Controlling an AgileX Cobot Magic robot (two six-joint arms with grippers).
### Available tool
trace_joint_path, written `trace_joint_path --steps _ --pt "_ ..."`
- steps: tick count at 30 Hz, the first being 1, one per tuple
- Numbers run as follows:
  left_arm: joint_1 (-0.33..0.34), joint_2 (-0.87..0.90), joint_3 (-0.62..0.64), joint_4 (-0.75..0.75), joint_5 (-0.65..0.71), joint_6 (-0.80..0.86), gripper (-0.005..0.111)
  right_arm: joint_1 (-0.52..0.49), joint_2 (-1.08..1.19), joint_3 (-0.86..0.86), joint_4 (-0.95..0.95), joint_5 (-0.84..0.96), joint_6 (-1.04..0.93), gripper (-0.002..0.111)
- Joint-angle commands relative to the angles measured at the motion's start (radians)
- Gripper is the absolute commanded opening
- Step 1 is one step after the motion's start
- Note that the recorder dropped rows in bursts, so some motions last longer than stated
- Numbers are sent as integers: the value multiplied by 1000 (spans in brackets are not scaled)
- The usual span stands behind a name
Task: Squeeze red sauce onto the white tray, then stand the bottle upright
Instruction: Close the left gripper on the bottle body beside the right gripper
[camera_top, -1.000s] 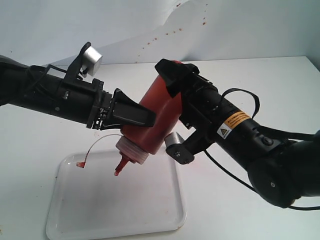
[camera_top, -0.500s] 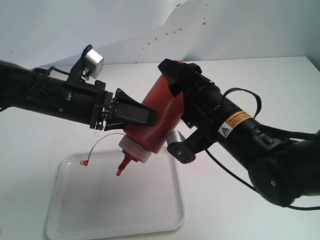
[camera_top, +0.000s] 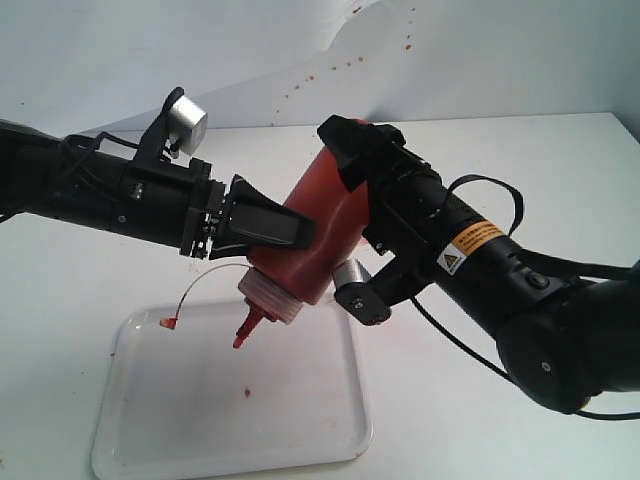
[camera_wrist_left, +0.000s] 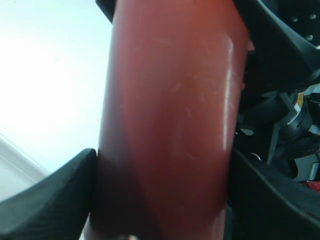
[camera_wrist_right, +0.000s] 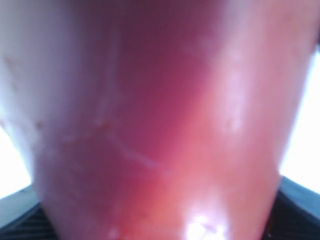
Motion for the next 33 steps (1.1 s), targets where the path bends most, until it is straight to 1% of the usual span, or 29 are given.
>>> trace_joint_path --steps 1,16,26,29,31,33 --pt "-5 2 -12 -54 23 -4 0 2 -16 -11 -33 -82 -11 0" --pt "-5 2 -12 -68 23 -4 0 2 -16 -11 -31 -82 -11 0" --pt "-5 2 -12 -69 23 -4 1 0 -16 -11 -31 -50 -11 0" --pt "-5 2 -12 -69 23 -4 8 0 -16 -11 -31 -47 -11 0" --pt "-5 2 -12 -69 23 -4 17 0 -16 -11 -31 -47 -11 0" --pt "-5 2 -12 -74 23 23 31 0 -16 -11 -28 -47 -11 0"
